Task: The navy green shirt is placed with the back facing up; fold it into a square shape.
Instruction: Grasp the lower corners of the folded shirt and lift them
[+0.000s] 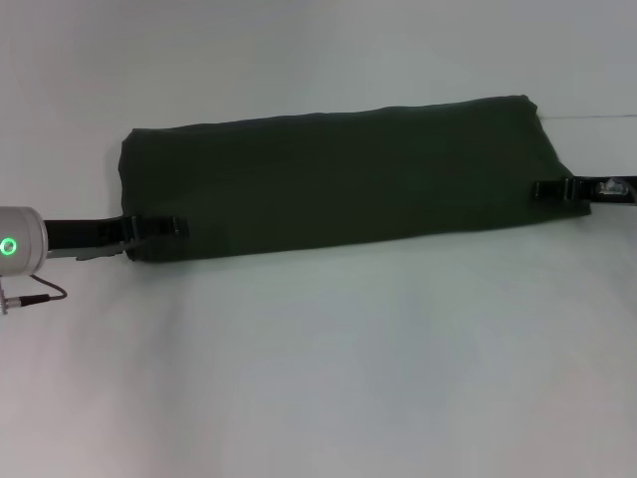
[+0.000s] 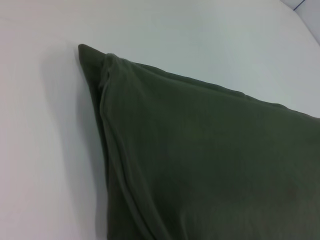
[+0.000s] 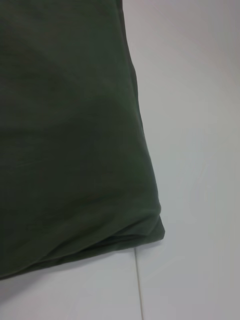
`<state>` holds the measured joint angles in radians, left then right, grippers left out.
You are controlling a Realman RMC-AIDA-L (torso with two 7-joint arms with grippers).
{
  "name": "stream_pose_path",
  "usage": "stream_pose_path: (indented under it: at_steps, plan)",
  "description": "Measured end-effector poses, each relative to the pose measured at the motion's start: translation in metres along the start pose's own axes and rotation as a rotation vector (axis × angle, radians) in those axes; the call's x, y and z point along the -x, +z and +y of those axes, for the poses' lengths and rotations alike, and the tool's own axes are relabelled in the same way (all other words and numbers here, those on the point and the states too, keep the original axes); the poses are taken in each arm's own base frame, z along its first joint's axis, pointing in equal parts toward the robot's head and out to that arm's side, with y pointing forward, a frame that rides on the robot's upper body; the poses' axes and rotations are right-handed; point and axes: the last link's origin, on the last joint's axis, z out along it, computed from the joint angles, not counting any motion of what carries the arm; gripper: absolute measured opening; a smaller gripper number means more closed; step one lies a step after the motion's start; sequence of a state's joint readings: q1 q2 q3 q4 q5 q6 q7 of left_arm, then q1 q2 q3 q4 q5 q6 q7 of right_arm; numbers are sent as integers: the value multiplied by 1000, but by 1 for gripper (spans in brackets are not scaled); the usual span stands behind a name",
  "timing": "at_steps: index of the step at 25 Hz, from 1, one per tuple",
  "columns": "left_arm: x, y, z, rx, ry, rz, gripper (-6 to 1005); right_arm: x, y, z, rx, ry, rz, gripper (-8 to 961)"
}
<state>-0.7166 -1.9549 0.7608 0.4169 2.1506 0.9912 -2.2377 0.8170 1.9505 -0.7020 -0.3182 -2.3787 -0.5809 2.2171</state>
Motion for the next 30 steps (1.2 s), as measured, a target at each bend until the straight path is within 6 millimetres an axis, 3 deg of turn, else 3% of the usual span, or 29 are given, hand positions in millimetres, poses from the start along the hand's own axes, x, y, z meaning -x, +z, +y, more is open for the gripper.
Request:
stream_pose_path:
  at_steps: [17, 18, 20, 24, 30]
  plan:
    - [2, 0, 0, 4, -2, -4, 888, -5, 2, 2, 5, 10, 9, 750]
    - [2, 0, 0, 4, -2, -4, 854, -6, 2, 2, 6, 10, 10, 749]
    - [2, 0, 0, 5, 1, -5, 787, -7, 3, 4, 6, 11, 10, 678]
    - [1, 1, 2, 8, 10, -5, 774, -8, 3, 5, 6, 12, 9, 537]
    - [1, 1, 2, 10, 13, -6, 754, -8, 4, 5, 6, 14, 10, 461]
